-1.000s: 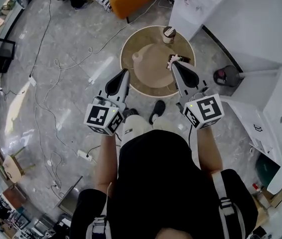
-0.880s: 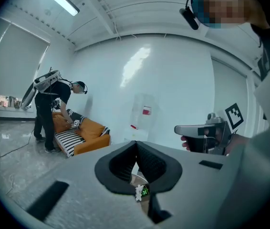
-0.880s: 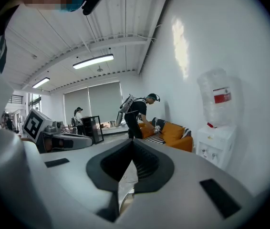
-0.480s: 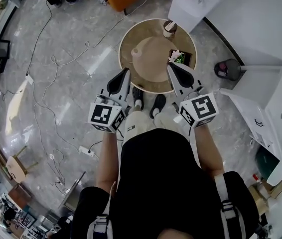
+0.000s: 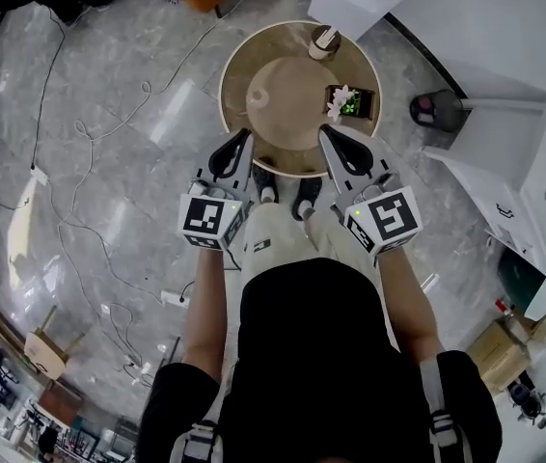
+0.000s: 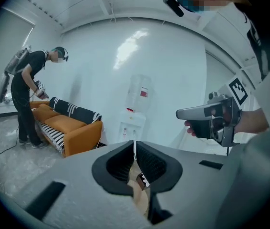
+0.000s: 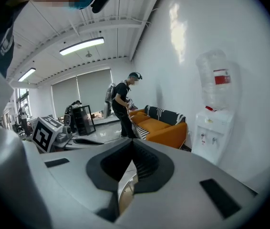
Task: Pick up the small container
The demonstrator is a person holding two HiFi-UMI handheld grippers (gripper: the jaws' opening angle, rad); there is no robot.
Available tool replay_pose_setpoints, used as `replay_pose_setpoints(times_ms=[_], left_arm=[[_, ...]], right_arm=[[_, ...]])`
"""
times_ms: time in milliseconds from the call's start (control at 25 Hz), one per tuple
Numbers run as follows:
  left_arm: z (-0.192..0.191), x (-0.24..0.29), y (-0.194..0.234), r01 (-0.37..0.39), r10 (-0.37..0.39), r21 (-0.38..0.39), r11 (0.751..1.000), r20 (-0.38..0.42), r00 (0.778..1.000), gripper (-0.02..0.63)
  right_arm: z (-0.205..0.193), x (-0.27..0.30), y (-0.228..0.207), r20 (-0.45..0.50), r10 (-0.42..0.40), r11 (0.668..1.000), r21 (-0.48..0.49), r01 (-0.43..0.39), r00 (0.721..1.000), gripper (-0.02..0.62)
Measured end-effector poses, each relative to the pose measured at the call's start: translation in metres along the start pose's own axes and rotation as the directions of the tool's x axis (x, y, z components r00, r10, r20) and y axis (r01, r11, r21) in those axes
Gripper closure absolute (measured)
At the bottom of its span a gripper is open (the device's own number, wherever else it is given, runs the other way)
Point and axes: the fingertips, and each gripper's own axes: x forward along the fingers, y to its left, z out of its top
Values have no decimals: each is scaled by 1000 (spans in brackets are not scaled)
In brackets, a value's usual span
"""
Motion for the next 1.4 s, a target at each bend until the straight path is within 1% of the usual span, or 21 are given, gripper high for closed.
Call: replay_pose_setpoints(times_ms=[160,360,600,760,880,1120,1400], left_arm=[[-34,30,27,33,-33,-4,999,-49,998,586],[-77,62,48,83,-84,-17,996,-110,990,586],[-133,97,74,89,-92,-22,996,-166,982,584],[-170,116,89,90,-97,-45,995,-191,977,523],[-195,130,100,88,-97,-55,995,-200,975,505],[-253,159,117,76,-80,-24,997,-251,965,449],[-299,188,132,80,-75,6,997,-282,956,416]], right_arm=[[-23,32,-9,-40,-41,999,22,42,998,592],[-58,65,-21,-86,-75,995,63,81,993,592],[-95,93,-36,-125,-96,991,78,106,988,592],[-113,108,-45,-151,-101,991,76,113,983,592],[-125,121,-54,-164,-105,990,79,119,981,592],[-148,141,-69,-187,-103,989,89,121,977,592],[-173,159,-79,-213,-96,988,101,119,972,592]])
